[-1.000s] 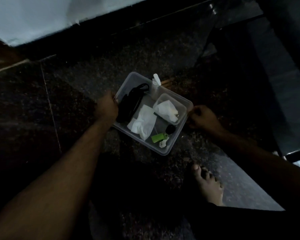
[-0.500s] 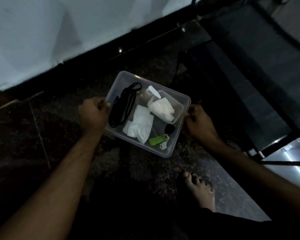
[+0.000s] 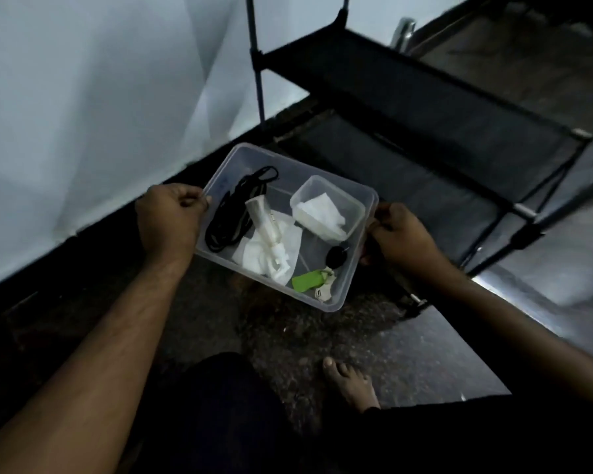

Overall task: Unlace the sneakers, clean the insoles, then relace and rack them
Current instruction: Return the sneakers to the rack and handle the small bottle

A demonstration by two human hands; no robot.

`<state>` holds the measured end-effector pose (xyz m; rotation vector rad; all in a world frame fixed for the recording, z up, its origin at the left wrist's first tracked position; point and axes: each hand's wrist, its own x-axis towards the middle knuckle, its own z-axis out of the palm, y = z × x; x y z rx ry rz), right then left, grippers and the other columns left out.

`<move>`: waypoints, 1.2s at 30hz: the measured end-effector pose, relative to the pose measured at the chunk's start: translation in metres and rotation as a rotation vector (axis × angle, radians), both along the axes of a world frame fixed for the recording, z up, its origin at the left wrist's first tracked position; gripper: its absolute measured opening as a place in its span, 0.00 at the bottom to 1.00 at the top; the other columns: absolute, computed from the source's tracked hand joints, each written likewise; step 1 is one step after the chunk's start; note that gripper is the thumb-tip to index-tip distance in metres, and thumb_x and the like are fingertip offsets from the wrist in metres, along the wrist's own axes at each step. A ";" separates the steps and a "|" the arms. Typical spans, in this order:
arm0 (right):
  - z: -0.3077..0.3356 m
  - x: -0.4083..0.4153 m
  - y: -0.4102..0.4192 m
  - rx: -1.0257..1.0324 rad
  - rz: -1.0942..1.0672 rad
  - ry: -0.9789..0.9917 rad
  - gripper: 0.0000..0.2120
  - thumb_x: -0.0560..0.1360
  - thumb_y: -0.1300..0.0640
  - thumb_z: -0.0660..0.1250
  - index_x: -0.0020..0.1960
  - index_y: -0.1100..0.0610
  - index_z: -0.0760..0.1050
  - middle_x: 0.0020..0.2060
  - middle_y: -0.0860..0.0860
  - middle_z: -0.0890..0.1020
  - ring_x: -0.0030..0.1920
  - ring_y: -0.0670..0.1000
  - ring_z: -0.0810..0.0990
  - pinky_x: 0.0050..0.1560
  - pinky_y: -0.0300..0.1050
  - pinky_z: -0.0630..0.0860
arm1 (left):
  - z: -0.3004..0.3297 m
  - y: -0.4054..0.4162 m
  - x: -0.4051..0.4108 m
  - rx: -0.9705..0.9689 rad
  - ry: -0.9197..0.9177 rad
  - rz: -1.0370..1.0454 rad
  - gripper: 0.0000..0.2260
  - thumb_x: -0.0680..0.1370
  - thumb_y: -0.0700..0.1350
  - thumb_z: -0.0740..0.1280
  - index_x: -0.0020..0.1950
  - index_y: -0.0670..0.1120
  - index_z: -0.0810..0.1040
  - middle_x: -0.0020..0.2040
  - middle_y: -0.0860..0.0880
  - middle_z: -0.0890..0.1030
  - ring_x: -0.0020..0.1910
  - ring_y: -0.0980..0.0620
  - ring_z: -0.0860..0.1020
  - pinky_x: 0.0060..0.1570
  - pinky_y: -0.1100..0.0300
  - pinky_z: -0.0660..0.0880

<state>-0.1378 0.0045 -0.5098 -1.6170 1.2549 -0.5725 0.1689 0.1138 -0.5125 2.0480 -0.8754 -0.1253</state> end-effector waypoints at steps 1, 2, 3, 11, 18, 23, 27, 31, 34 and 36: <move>0.008 -0.005 0.001 0.023 0.002 0.015 0.09 0.81 0.65 0.57 0.55 0.66 0.74 0.39 0.60 0.83 0.33 0.53 0.84 0.30 0.44 0.80 | 0.007 -0.004 -0.005 0.018 -0.010 -0.013 0.09 0.74 0.45 0.76 0.52 0.42 0.87 0.42 0.43 0.86 0.39 0.49 0.83 0.47 0.52 0.82; 0.017 -0.012 0.003 0.036 0.004 0.024 0.10 0.80 0.66 0.56 0.53 0.67 0.76 0.37 0.60 0.83 0.32 0.52 0.84 0.30 0.42 0.79 | 0.016 -0.008 -0.011 0.034 -0.011 -0.032 0.09 0.74 0.44 0.76 0.52 0.42 0.86 0.43 0.43 0.86 0.41 0.48 0.83 0.49 0.51 0.81; 0.025 -0.017 0.005 0.061 0.006 0.030 0.11 0.80 0.67 0.56 0.50 0.67 0.77 0.35 0.59 0.83 0.30 0.51 0.83 0.29 0.41 0.79 | 0.022 -0.010 -0.016 0.053 -0.001 -0.049 0.10 0.74 0.44 0.76 0.52 0.41 0.86 0.44 0.42 0.86 0.42 0.47 0.84 0.51 0.50 0.81; 0.044 -0.045 -0.007 0.164 -0.121 0.053 0.10 0.70 0.65 0.65 0.50 0.67 0.78 0.39 0.63 0.84 0.37 0.60 0.83 0.40 0.56 0.83 | 0.046 -0.037 -0.044 0.111 0.000 -0.141 0.08 0.74 0.46 0.76 0.49 0.43 0.87 0.45 0.43 0.86 0.45 0.46 0.84 0.50 0.51 0.81; 0.017 -0.058 -0.023 0.207 -0.254 0.028 0.28 0.57 0.52 0.71 0.56 0.59 0.76 0.46 0.56 0.83 0.44 0.56 0.84 0.37 0.47 0.81 | 0.034 -0.079 -0.063 0.155 -0.030 -0.227 0.03 0.75 0.42 0.74 0.47 0.44 0.86 0.44 0.43 0.86 0.45 0.44 0.84 0.46 0.53 0.80; 0.000 -0.049 -0.016 0.160 -0.352 -0.057 0.18 0.71 0.61 0.70 0.61 0.58 0.76 0.53 0.51 0.81 0.52 0.52 0.81 0.47 0.42 0.78 | 0.018 -0.108 -0.073 0.230 -0.059 -0.266 0.05 0.77 0.43 0.71 0.45 0.43 0.85 0.42 0.41 0.84 0.44 0.42 0.83 0.44 0.48 0.81; -0.055 -0.061 -0.033 0.109 -0.464 0.000 0.21 0.68 0.56 0.68 0.58 0.43 0.70 0.57 0.52 0.78 0.54 0.55 0.80 0.54 0.56 0.81 | 0.004 -0.133 -0.078 0.231 -0.039 -0.314 0.05 0.78 0.41 0.69 0.47 0.41 0.84 0.45 0.42 0.85 0.46 0.46 0.82 0.49 0.48 0.81; -0.075 -0.073 -0.040 0.063 -0.533 0.002 0.20 0.66 0.56 0.66 0.54 0.41 0.68 0.56 0.53 0.77 0.52 0.55 0.79 0.52 0.58 0.81 | -0.012 -0.158 -0.079 0.180 0.150 -0.383 0.10 0.76 0.39 0.71 0.57 0.43 0.85 0.52 0.44 0.86 0.51 0.45 0.84 0.55 0.50 0.81; -0.053 -0.074 -0.038 0.037 -0.592 0.058 0.16 0.71 0.57 0.63 0.58 0.49 0.67 0.57 0.56 0.75 0.52 0.56 0.77 0.54 0.54 0.79 | -0.023 -0.173 -0.088 0.123 0.322 -0.448 0.12 0.76 0.39 0.72 0.59 0.42 0.84 0.53 0.44 0.85 0.53 0.45 0.83 0.58 0.47 0.80; -0.052 -0.077 -0.042 0.009 -0.626 0.101 0.16 0.73 0.57 0.62 0.60 0.49 0.67 0.58 0.56 0.74 0.53 0.57 0.77 0.54 0.56 0.79 | -0.029 -0.178 -0.098 0.055 0.440 -0.471 0.11 0.77 0.38 0.71 0.59 0.39 0.83 0.53 0.41 0.85 0.54 0.42 0.83 0.57 0.47 0.80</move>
